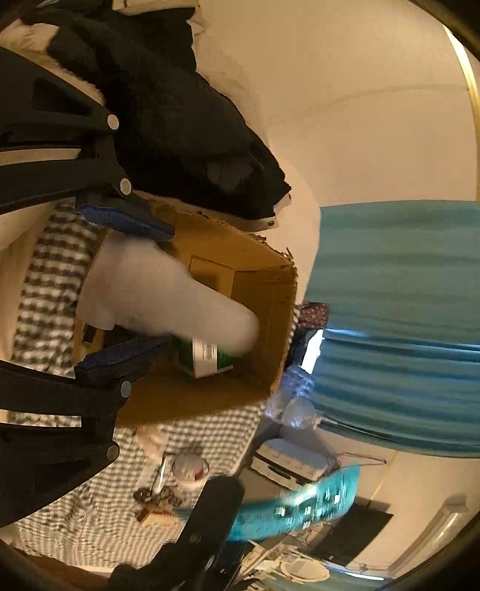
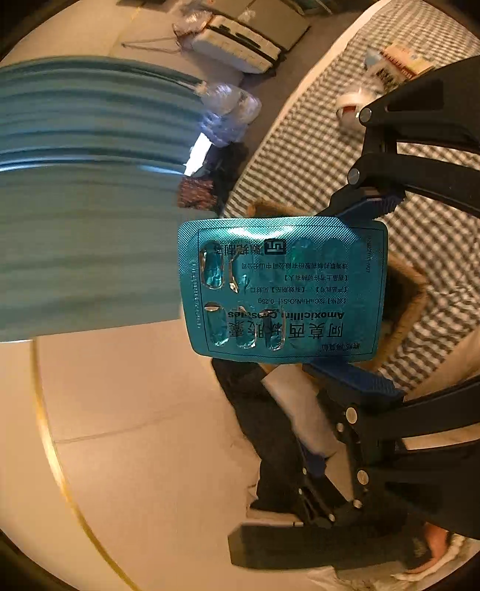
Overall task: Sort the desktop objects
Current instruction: 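Carry the bottle and blister pack over the cardboard box and release both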
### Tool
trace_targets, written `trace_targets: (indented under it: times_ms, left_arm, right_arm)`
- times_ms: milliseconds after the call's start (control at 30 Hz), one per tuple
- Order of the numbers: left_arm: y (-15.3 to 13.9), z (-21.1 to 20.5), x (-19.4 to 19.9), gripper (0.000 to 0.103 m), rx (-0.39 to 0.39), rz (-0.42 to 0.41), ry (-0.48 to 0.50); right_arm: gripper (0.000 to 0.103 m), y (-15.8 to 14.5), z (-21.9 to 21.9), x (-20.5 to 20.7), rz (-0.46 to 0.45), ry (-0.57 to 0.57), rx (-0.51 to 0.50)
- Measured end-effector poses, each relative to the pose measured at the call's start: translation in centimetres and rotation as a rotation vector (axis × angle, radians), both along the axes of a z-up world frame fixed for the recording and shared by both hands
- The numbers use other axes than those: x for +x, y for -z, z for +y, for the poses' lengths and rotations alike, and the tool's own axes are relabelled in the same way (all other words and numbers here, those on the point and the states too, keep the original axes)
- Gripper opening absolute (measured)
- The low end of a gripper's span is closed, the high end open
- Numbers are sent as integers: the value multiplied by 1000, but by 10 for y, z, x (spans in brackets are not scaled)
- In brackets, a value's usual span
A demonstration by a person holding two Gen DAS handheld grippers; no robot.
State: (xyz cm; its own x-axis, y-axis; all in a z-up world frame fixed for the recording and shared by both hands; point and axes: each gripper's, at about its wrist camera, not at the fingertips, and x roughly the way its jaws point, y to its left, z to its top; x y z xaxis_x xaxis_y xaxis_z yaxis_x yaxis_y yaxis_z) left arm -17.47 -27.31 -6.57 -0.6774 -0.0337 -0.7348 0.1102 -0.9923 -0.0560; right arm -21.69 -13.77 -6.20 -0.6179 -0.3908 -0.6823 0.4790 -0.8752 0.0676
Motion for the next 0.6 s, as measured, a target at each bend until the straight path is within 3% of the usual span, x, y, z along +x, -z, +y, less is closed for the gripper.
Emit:
trace_targets:
  times_ms: [167, 200, 267, 300, 333, 500, 600]
  left_arm:
    - [19, -5, -20, 55, 6, 2, 20]
    - [22, -6, -23, 56, 2, -5, 10]
    - [25, -7, -23, 68, -2, -13, -7]
    - [26, -8, -21, 81, -6, -15, -21]
    - [25, -7, -18, 86, -13, -12, -31]
    - [16, 6, 10, 90, -86, -3, -26]
    - [2, 22, 35, 93, -114, 44, -7]
  right_arm:
    - [67, 36, -11, -42, -74, 15, 24]
    - [75, 39, -12, -45, -84, 11, 22]
    - [98, 48, -12, -50, -97, 25, 41]
    - [99, 48, -11, -49, -82, 33, 53]
    - [99, 46, -7, -46, -65, 45, 66]
    - [99, 36, 26, -15, -4, 102, 47]
    - [99, 36, 62, 16, 20, 171, 51]
